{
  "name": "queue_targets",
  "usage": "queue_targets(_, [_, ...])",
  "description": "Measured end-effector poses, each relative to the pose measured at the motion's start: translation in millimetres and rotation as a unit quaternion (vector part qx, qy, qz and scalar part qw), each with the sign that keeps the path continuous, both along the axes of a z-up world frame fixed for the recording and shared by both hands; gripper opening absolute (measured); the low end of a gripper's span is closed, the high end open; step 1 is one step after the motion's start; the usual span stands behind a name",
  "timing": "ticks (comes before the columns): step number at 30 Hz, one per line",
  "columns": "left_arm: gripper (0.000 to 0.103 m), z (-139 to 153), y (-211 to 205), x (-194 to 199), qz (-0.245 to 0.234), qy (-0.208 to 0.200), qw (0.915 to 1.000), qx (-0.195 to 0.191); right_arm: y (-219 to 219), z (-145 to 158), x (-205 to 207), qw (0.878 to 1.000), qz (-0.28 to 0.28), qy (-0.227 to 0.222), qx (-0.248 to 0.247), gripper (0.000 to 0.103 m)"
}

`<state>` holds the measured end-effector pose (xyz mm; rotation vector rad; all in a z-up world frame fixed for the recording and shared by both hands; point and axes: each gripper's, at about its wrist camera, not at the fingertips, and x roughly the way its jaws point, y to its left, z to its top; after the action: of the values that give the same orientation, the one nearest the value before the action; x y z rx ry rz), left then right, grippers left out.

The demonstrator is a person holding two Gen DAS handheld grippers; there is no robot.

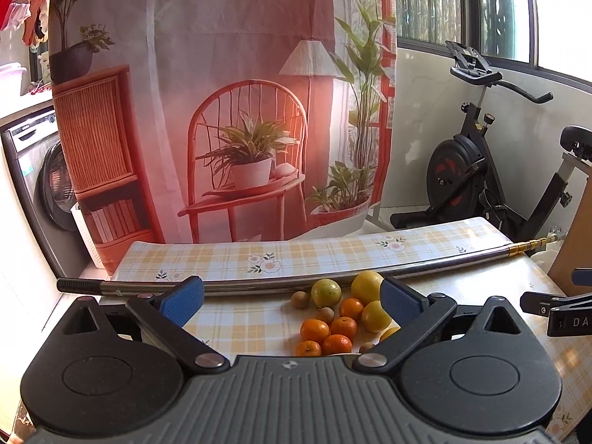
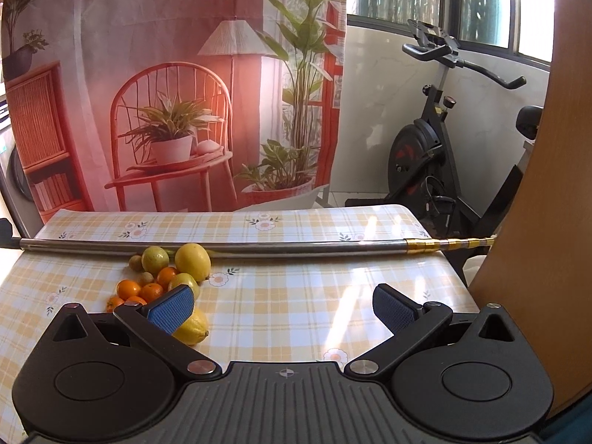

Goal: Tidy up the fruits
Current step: 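Grasp the large yellow grapefruit with the right gripper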

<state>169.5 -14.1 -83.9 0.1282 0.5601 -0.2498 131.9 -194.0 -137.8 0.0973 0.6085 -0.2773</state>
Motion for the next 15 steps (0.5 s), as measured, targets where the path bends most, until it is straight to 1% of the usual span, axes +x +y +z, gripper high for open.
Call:
queue_targets(1, [0.102, -4, 4, 8, 0.001, 0.008, 1.0000, 0.001, -1, -14, 19, 1.000, 0.010, 0.011, 0.005, 0.103])
queue_targets(3, [0.102, -11, 6, 20, -0.002, 0.019, 0.9998, 0.004, -1, -19, 27, 1.000, 0.014, 0.016, 0.006, 0.103])
queue_targets(5, [0.102, -19, 7, 31, -0.005, 0.029, 0.9995, 0.011, 3, -40, 55, 0.999, 0.038, 0.031, 0.006, 0.103])
queue_targets(6, [0.101, -25, 8, 37, -0.007, 0.034, 0.9993, 0.015, 4, -45, 63, 0.998, 0.044, 0.037, 0.006, 0.103])
queue_targets(7, [0.101, -29, 8, 43, -0.010, 0.039, 0.9990, 0.018, 4, -45, 63, 0.998, 0.044, 0.037, 0.006, 0.103])
queue_targets(10, [0.100, -44, 7, 55, -0.013, 0.055, 0.9982, 0.023, 10, -64, 85, 0.996, 0.076, 0.053, 0.014, 0.102])
queue_targets(15, [0.096, -67, 7, 75, -0.010, 0.096, 0.9952, 0.015, 24, -91, 117, 0.989, 0.119, 0.083, 0.041, 0.093])
